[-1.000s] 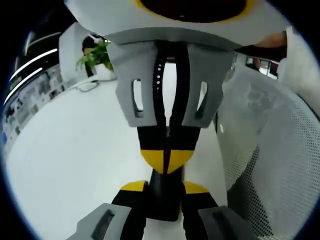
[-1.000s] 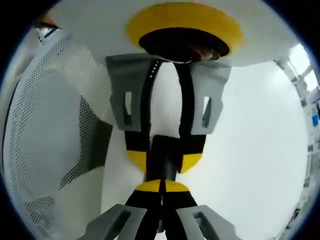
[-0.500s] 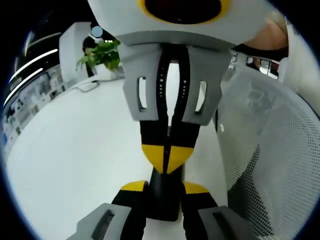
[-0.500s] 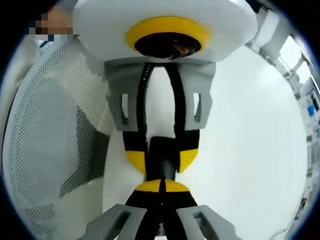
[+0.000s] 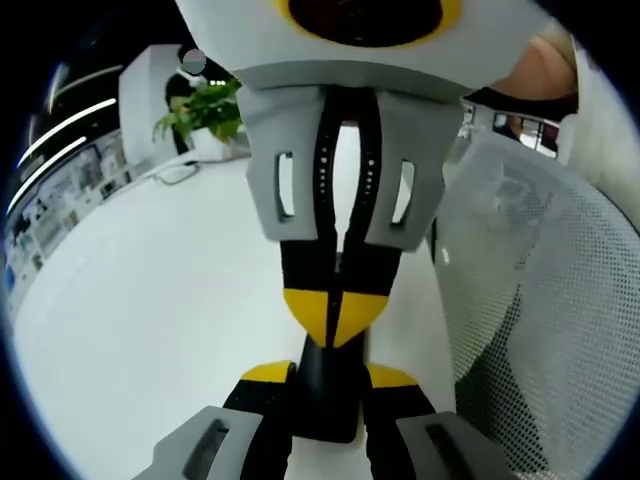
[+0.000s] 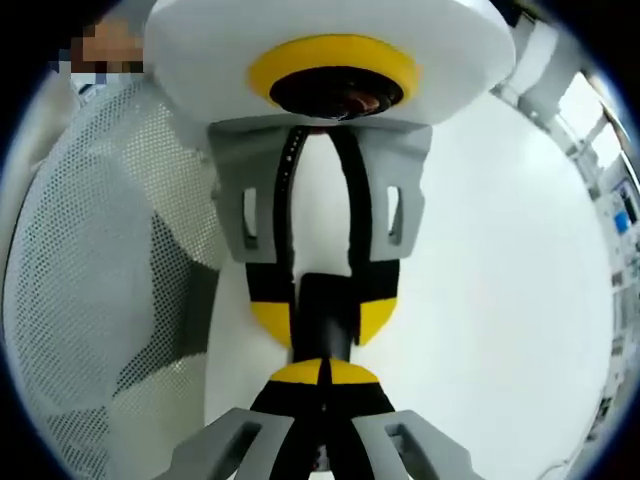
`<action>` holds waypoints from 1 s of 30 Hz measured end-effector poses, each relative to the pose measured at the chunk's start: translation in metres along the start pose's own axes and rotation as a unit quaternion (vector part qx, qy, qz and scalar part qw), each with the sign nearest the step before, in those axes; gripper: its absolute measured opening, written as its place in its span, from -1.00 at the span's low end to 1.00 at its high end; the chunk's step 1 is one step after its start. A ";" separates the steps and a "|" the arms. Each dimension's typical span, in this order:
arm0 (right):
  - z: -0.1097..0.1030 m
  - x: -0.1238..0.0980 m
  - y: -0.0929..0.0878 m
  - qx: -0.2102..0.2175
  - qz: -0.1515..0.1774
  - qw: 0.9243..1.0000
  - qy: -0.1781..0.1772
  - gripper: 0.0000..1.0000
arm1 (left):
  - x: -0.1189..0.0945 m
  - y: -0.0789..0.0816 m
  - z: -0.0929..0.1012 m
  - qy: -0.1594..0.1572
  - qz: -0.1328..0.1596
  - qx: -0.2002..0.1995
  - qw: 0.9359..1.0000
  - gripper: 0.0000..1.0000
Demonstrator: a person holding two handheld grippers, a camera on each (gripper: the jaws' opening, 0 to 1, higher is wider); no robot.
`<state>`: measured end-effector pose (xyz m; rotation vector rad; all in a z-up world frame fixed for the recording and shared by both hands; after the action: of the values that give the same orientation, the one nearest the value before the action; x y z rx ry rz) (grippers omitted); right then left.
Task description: Press the specified remote control buttons in sequence, fully releasing each button before pressing the next.
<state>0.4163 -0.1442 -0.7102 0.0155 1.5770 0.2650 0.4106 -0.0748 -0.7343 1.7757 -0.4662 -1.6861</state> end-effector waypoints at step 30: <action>0.001 -0.031 -0.006 0.040 0.080 0.996 -0.018 -0.76 | 0.000 0.000 -0.001 -0.002 0.001 -0.001 1.000 -0.49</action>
<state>0.4191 -0.1556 -0.6812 0.2076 1.5525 0.3251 0.4113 -0.0748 -0.7338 1.7710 -0.4688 -1.6874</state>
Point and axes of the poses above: the point that each gripper's makers call its tool centre point, and the gripper's own axes: x roughly forward along the fingers, z roughly to its right, y roughly out of its top, the point moved 7 cm from there along -x, roughly backward along the fingers, and after that the axes turned 7 degrees about -z, right-handed, at the moved point
